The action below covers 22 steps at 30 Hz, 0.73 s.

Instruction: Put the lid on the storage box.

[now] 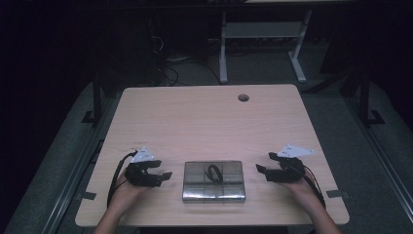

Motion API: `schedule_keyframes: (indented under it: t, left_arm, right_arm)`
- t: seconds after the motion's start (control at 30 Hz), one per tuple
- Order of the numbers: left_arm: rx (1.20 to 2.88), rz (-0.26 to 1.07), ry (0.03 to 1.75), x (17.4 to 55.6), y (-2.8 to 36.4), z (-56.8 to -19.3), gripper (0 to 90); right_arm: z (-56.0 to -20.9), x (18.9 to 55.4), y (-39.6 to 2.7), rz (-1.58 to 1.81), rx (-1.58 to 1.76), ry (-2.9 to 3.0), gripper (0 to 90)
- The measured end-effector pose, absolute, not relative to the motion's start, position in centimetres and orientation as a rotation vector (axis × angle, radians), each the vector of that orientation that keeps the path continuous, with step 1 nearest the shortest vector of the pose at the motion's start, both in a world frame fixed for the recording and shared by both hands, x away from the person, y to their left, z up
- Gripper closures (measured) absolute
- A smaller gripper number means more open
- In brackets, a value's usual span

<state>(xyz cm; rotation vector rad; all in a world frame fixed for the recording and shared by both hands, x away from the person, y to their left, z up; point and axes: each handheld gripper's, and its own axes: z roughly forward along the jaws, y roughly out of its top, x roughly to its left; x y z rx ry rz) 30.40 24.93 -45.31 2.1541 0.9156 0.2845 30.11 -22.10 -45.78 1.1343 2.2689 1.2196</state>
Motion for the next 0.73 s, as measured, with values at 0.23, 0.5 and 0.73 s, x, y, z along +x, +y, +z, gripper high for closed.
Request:
schedule_keyframes:
  t: [0.23, 0.5, 0.73]
  left_arm:
    - [2.150, 0.343, 0.970, 30.7, 25.1, -45.4, 20.4]
    - [2.138, 0.342, 1.001, 31.0, 25.3, -45.6, 18.4]
    - [2.141, 0.350, 0.993, 31.0, 25.3, -45.5, 18.4]
  right_arm:
    - [-46.1, 30.7, -23.2, 1.173, 1.237, 2.161, 24.9]
    - [-46.2, 30.9, -23.8, 1.186, 1.273, 2.114, 24.8]
    - [-46.2, 30.8, -23.8, 1.190, 1.254, 2.111, 24.8]
